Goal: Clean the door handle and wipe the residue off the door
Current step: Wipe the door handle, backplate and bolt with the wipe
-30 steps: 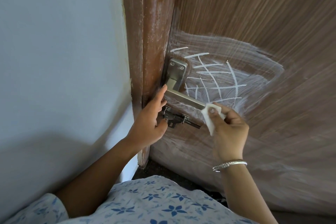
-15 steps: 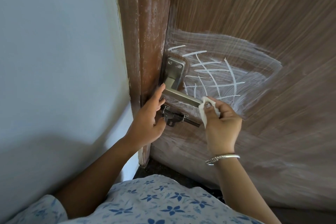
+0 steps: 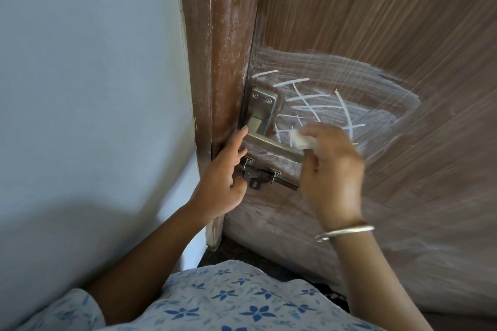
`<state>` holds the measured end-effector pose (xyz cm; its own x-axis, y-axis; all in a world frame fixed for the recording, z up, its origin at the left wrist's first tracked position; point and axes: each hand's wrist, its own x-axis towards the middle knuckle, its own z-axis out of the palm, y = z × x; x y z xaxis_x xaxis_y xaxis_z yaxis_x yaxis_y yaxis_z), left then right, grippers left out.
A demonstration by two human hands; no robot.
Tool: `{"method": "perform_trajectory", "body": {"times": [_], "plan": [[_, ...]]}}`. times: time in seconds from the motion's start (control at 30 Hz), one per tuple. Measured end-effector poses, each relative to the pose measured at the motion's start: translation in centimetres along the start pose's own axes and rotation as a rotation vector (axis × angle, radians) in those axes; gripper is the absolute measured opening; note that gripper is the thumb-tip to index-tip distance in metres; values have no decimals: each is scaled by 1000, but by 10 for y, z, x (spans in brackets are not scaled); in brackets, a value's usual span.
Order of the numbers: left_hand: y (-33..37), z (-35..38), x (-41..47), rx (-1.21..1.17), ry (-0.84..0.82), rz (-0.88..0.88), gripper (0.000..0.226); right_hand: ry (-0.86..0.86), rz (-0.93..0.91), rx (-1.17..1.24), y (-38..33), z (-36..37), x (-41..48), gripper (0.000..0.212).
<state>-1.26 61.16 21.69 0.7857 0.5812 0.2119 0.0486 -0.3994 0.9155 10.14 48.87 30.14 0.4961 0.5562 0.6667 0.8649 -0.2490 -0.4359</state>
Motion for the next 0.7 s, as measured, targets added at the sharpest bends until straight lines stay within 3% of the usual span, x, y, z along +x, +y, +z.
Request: {"method": "perform_trajectory", "body": {"times": [0.13,0.23,0.3,0.47,0.7], "plan": [[0,-1,1,-20,-10,-21,95,-92,-85,-151,-13,23,13,35],[2,-3,2,-25,-17,-29,98,-267,-112,-365,-21,37,25,20],[1,-3,3,-48,-20,-36,98,-376,-89,-384,-25,47,31,9],[0,-1,4,-131,-63,-53,102,-340,97,-163,-23,57,37,21],[2,-2,6,-197,-91,-82,94,-316,86,-229,-21,64,32,28]]}}
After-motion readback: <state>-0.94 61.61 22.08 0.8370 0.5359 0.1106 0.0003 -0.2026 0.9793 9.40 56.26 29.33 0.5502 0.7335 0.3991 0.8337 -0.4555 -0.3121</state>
